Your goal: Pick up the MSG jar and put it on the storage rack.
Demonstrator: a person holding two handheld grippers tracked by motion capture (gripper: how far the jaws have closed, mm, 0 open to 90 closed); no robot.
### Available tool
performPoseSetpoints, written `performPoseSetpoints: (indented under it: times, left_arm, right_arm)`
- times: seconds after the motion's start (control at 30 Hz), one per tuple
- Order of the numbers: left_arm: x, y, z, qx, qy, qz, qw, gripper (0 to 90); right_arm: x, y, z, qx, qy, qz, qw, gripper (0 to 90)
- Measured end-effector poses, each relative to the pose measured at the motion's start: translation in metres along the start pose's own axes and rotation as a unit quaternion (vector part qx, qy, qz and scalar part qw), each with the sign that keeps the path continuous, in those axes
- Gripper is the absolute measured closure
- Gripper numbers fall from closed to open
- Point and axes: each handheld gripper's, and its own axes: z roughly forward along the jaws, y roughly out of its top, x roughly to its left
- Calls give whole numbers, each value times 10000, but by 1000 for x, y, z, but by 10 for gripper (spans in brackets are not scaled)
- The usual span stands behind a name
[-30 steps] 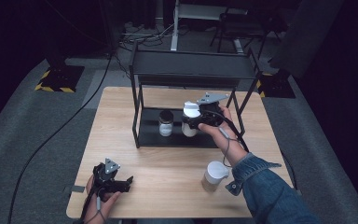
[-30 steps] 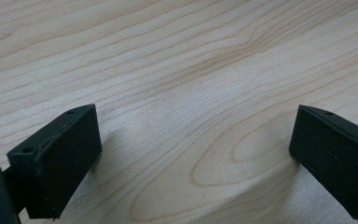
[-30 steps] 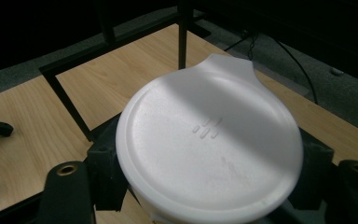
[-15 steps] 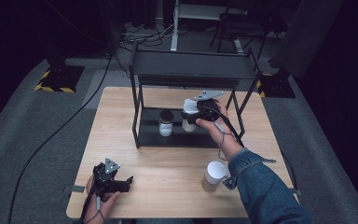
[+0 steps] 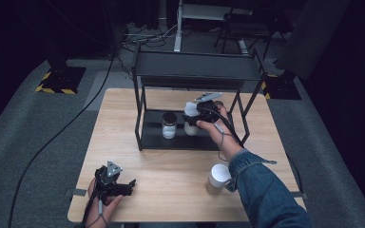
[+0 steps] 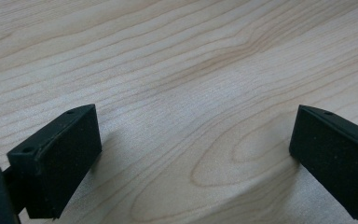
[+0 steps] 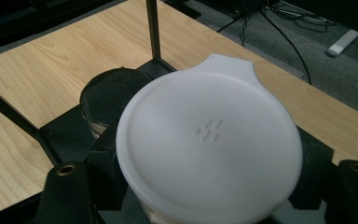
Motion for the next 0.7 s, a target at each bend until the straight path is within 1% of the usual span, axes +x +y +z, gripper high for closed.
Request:
performPoseSetpoints:
  times: [0.23, 0.4, 0.7]
  left_arm:
    - [0, 0, 0, 0, 0, -2, 10000, 17]
    - [0, 0, 0, 2, -1, 1, 10000, 17]
    - [0, 0, 0, 1, -2, 1, 10000, 18]
  right_arm:
    - [-2, -4, 10, 94, -2, 30, 10000, 303]
    - [-2, -7, 16, 173, 39, 52, 9998, 304]
    - [-4, -12, 20, 219, 106, 172, 9996, 304]
